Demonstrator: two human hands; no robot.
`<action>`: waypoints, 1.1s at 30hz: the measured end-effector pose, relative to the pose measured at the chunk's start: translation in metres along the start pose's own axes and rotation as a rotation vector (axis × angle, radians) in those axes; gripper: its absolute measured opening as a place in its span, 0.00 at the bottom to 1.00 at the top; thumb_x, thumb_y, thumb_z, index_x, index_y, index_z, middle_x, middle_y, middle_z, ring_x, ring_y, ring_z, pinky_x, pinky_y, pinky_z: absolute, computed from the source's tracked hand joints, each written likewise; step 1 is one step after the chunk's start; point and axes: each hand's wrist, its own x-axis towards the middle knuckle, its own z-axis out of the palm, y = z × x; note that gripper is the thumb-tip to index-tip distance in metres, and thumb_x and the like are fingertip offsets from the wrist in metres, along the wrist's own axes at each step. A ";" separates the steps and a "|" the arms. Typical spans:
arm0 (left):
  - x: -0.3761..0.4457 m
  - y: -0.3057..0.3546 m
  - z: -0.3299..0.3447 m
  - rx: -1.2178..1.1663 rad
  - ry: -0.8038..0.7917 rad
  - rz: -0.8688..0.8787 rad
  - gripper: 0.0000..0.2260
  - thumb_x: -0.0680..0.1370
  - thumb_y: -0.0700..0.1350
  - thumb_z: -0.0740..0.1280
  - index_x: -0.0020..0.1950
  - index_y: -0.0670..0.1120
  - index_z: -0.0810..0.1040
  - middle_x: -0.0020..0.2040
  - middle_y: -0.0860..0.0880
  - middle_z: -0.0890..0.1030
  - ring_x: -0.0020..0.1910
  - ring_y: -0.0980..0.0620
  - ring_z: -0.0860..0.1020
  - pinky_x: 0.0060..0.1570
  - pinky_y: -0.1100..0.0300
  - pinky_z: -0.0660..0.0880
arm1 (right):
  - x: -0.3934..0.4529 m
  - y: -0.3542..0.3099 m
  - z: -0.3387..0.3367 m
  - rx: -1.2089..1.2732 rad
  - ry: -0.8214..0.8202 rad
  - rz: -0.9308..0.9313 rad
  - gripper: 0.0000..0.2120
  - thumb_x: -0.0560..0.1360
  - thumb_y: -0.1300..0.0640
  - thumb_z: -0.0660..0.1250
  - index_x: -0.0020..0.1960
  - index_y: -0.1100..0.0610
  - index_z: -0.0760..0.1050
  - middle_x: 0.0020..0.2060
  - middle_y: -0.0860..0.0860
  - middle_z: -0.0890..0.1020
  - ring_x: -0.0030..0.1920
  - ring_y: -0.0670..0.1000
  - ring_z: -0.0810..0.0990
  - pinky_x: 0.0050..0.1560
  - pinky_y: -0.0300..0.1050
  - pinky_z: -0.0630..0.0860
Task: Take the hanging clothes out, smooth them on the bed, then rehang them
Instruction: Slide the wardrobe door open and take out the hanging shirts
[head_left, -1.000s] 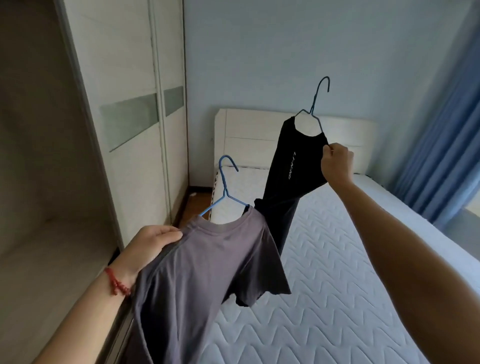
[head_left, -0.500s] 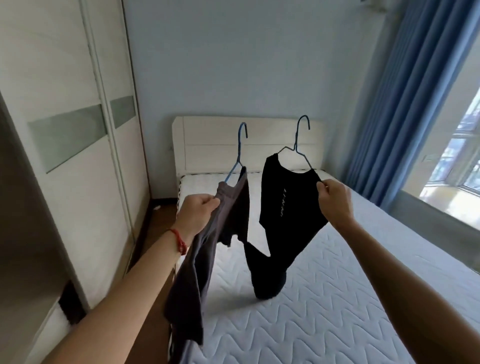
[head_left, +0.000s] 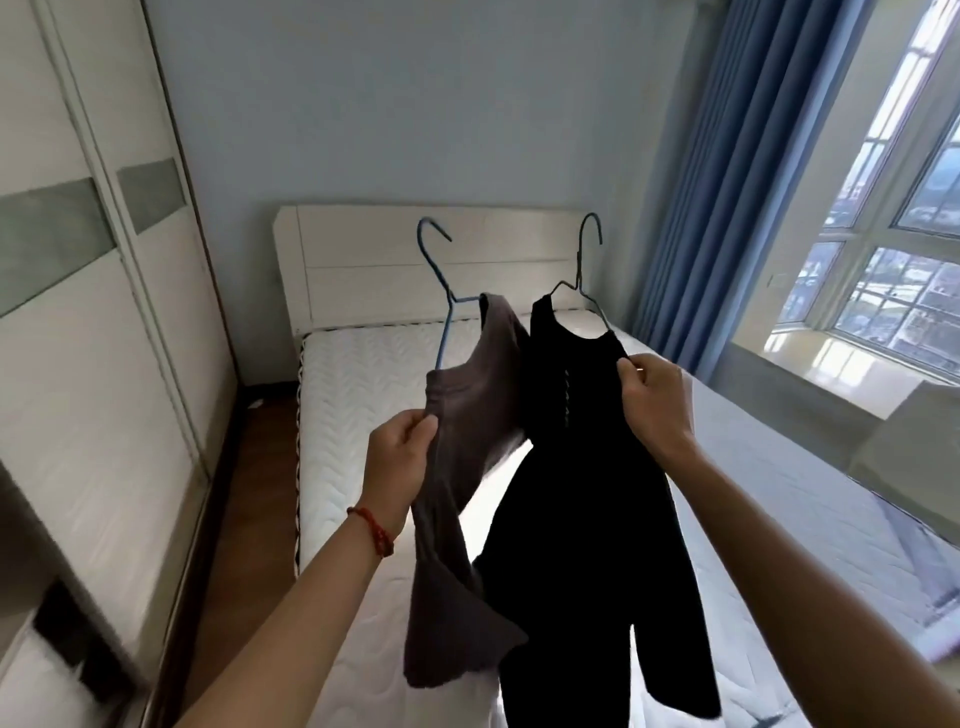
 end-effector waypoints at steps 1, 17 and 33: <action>-0.003 -0.012 -0.002 0.022 0.003 -0.021 0.10 0.77 0.40 0.62 0.37 0.45 0.76 0.38 0.42 0.78 0.40 0.48 0.74 0.39 0.60 0.71 | -0.008 0.000 0.006 0.005 -0.032 0.020 0.13 0.78 0.58 0.59 0.50 0.65 0.79 0.40 0.56 0.80 0.41 0.55 0.77 0.43 0.44 0.68; -0.058 -0.191 0.006 0.293 -0.144 -0.510 0.09 0.77 0.39 0.61 0.37 0.44 0.75 0.45 0.39 0.81 0.51 0.41 0.79 0.45 0.58 0.73 | -0.183 0.046 0.152 0.000 -0.329 0.400 0.14 0.80 0.54 0.54 0.52 0.61 0.75 0.47 0.60 0.81 0.50 0.61 0.78 0.45 0.49 0.69; -0.160 -0.246 -0.157 0.719 -0.275 -0.768 0.13 0.76 0.46 0.64 0.58 0.44 0.78 0.58 0.46 0.81 0.58 0.51 0.78 0.51 0.67 0.69 | -0.268 0.095 0.212 -0.335 -1.306 0.287 0.13 0.73 0.59 0.58 0.30 0.55 0.65 0.32 0.50 0.71 0.41 0.53 0.73 0.40 0.41 0.65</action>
